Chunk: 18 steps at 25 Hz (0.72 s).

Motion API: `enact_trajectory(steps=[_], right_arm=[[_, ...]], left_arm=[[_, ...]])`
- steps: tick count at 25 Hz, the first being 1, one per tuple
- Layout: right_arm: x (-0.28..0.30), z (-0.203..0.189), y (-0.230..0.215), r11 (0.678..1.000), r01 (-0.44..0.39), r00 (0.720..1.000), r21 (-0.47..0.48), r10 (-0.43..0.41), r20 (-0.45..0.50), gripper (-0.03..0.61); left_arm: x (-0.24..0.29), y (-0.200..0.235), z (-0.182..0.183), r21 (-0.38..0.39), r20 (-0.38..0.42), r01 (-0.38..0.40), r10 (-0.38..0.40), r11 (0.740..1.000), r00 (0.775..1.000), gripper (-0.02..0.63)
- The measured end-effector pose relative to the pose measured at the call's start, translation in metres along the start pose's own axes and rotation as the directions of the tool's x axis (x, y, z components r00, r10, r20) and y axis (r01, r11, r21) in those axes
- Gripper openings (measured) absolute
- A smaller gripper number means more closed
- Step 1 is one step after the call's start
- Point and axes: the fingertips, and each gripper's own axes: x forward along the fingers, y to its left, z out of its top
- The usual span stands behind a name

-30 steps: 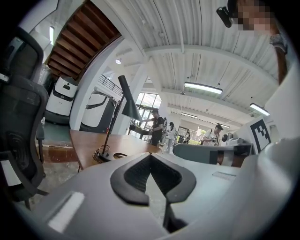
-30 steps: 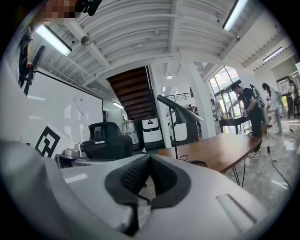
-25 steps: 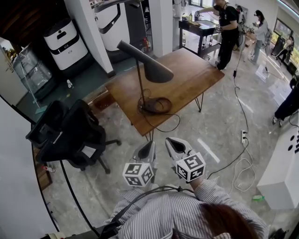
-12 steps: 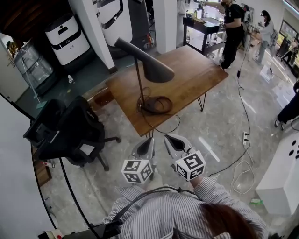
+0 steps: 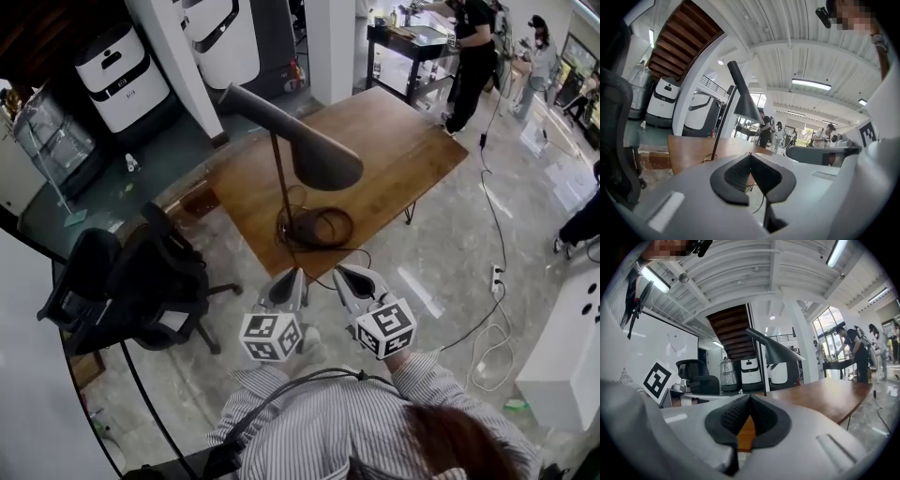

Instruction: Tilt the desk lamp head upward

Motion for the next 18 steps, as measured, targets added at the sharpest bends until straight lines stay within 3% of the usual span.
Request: enact_trajectory(steps=[10,18], right_arm=[[0.081,0.034,-0.046,0.997,0.075,0.996,0.034,-0.076,0.049,0.002],[0.108,0.044,-0.059,0.997,0.022,0.997,0.073,-0.027,0.077,0.003]], left_arm=[[0.074,0.059,0.040,0.050,-0.019,0.077,-0.076,0.996,0.997,0.017],[0.113,0.080,0.054,0.057,-0.022,0.086,-0.085,0.995,0.996,0.063]])
